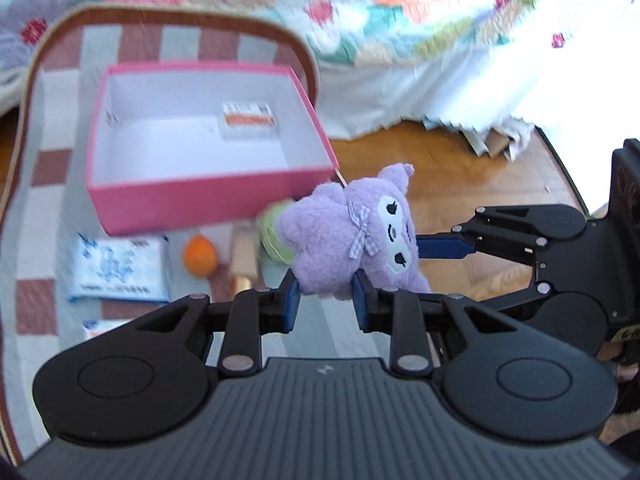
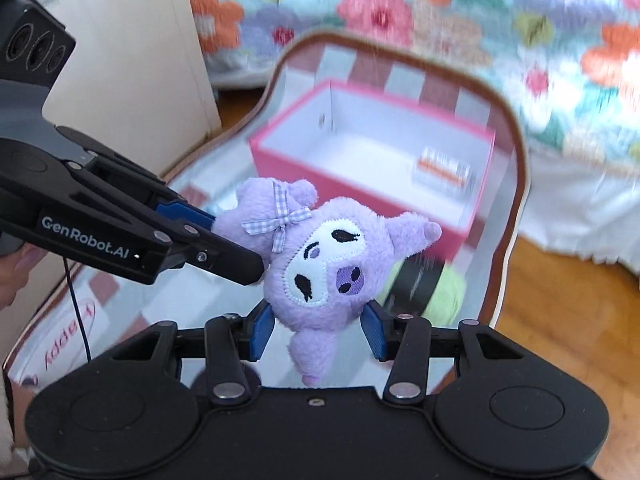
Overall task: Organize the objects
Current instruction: 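Lower the plush toy into the pink box and open the left gripper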
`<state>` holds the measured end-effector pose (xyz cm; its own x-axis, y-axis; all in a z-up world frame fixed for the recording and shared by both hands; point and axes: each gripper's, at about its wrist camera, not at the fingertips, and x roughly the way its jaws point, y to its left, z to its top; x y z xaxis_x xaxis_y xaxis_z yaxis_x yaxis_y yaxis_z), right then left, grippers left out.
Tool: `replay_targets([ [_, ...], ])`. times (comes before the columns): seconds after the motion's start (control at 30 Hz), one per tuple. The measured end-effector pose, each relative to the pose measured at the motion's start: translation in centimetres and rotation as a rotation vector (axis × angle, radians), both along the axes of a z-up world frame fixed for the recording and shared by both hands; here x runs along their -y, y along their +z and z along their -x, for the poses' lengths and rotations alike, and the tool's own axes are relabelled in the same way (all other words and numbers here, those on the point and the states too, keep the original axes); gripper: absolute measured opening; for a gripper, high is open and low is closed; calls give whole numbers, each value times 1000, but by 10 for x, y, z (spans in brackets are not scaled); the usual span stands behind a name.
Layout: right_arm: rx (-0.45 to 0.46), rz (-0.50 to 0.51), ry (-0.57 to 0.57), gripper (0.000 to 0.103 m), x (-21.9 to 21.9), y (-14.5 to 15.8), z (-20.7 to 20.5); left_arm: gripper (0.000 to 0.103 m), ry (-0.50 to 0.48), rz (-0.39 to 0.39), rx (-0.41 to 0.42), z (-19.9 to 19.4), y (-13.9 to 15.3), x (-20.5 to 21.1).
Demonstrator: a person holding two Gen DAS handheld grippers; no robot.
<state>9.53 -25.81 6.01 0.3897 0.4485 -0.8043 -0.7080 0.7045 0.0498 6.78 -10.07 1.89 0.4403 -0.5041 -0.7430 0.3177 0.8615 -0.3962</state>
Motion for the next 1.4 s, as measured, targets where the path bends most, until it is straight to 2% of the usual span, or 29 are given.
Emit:
replay_targets([
  [0.23, 45, -54, -26, 53, -17, 17, -30, 26, 21, -50, 16, -45, 22, -10],
  [0.33, 69, -37, -29, 53, -27, 20, -53, 26, 34, -71, 12, -76, 20, -6],
  [0.43, 52, -12, -40, 53, -39, 19, -83, 27, 56, -75, -21, -112, 9, -4],
  [0.53, 3, 25, -35, 53, -52, 10, -119, 27, 98, -81, -83, -148, -10, -7],
  [0.67, -92, 38, -43, 51, -64, -11, -166, 26, 121, -49, -172, -183, -44, -13],
  [0.87, -155, 140, -72, 50, -84, -58, -193, 26, 154, -25, -311, -220, -102, -9],
  [1.03, -206, 206, -111, 49, -93, -89, -213, 27, 209, 41, -405, -241, -141, -12],
  [1.13, -209, 272, -114, 47, -103, -100, -221, 27, 234, 56, -444, -249, -157, -12],
  [1.23, -212, 322, -105, 41, -111, -110, -226, 25, 250, 38, -471, -255, -168, -7],
  [1.4, -190, 355, -136, 41, -106, -114, -226, 26, 263, 5, -442, -253, -171, -1],
])
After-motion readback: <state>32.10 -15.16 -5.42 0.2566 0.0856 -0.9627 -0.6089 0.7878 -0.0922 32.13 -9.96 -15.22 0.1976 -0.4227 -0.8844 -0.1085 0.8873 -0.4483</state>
